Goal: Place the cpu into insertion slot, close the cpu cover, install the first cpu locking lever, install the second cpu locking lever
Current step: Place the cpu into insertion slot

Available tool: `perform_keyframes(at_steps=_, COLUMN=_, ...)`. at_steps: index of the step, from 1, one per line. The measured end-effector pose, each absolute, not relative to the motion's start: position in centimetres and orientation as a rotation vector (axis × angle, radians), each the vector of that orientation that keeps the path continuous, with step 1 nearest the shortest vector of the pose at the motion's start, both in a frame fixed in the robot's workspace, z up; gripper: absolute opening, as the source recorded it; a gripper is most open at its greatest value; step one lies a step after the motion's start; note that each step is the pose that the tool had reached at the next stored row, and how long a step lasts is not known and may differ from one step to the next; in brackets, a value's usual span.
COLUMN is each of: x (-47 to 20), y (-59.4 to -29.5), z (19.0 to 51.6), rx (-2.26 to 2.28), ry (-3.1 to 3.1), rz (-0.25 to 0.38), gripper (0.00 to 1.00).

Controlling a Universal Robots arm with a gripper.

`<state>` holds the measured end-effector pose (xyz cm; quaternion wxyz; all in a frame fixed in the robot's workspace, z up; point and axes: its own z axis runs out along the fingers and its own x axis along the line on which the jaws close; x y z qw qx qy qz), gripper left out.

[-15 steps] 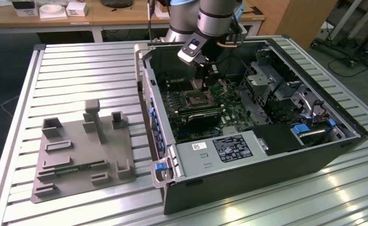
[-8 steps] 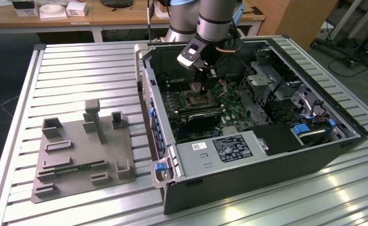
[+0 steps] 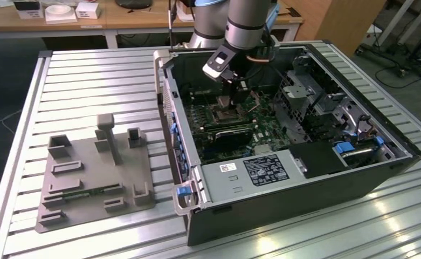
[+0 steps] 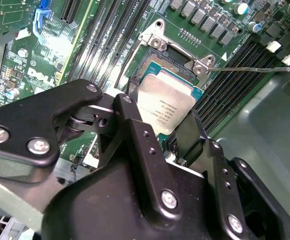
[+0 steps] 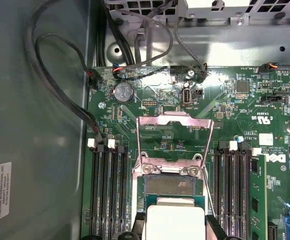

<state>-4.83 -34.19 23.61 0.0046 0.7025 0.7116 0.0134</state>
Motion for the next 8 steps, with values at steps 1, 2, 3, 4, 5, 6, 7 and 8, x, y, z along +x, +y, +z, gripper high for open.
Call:
perform_keyframes(at_steps=1, x=-4.83, y=-34.19, z=23.57, rx=2.200, ry=2.229, rz=0.042, gripper=0.54)
perform_keyframes(at_steps=2, x=-4.83, y=-34.20, z=23.57, rx=2.200, ry=2.229, rz=0.042, gripper=0.54)
perform_keyframes(at_steps=3, x=-4.83, y=-34.19, z=23.57, rx=2.200, ry=2.229, rz=0.042, gripper=0.54)
perform_keyframes(at_steps=4, x=-4.83, y=-34.19, z=23.56, rx=2.200, ry=2.229, rz=0.042, gripper=0.54)
perform_keyframes(at_steps=5, x=-4.83, y=-34.19, z=23.54, rx=2.200, ry=2.229, rz=0.042, gripper=0.54)
perform_keyframes(at_steps=6, x=-4.83, y=-34.19, z=23.50, rx=2.200, ry=2.229, rz=0.043, gripper=0.54)
perform_keyframes(at_steps=7, x=-4.83, y=-34.19, z=23.47, rx=2.200, ry=2.229, rz=0.042, gripper=0.54)
perform_keyframes(at_steps=8, x=-4.83, y=-34.19, z=23.43, rx=2.200, ry=2.229, rz=0.042, gripper=0.54)
